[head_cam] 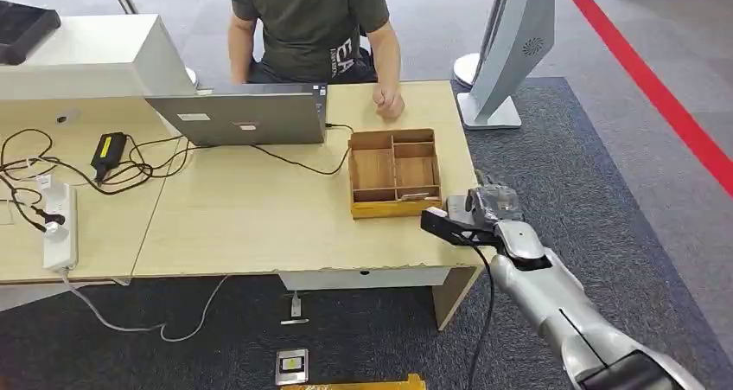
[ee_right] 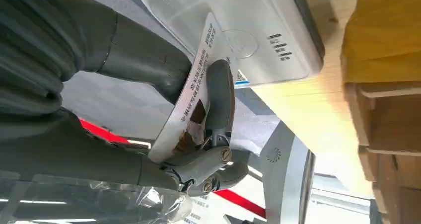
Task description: Pass the card to the sensor for recognition and then transmit it.
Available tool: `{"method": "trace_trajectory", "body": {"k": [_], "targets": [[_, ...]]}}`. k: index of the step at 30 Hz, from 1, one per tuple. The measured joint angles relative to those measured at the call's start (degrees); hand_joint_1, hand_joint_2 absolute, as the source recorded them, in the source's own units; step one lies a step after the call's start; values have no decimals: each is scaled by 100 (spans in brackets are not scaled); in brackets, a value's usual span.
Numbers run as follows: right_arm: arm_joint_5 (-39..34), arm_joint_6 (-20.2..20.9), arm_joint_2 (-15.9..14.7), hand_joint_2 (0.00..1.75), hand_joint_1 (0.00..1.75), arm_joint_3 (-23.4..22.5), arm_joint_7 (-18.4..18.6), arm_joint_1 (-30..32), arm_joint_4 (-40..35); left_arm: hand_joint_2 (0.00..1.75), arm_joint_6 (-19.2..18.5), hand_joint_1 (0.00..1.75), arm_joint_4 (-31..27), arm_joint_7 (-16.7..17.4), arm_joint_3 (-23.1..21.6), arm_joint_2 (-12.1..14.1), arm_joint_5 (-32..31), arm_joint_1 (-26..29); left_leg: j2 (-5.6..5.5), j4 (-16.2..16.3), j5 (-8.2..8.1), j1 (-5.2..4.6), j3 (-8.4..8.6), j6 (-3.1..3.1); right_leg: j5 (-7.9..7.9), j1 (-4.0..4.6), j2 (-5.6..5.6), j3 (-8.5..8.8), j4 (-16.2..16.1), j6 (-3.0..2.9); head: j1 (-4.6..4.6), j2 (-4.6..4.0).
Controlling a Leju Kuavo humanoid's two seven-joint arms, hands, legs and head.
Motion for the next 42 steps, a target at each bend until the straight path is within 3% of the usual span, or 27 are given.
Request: {"method": "trace_trajectory", "body": {"k": [17,24,31,36,42], "targets": [[2,-46,-83,175,175,-92,81,88,18,0,-19,0,0,-83,0,13,-15,6,1,0,3,1,22,0,7,1,0,26,-4,4,0,0],[567,717,-437,175,175,-59,341,-217,-622,0,-126,0,4,-140,-2,30,-158,1,0,2,16,-1,-3,-3,24,-3,0,2,-3,0,0,0],[1082,1248,-667,175,175,-2,291,-430,-1607,0,-258,0,9,-171,70,37,138,13,1,2,14,0,-6,-5,22,6,2,-1,-3,-3,0,0],[1407,1322,-584,175,175,89,157,-441,-2094,0,-260,0,11,-149,109,37,142,14,0,0,14,10,-14,-6,20,16,2,-3,-2,-6,2,0],[1530,1213,-242,175,175,287,-13,-637,-2225,0,-258,0,13,-149,114,35,87,1,0,0,17,14,-16,-10,22,17,2,-8,0,-8,0,0]]}}
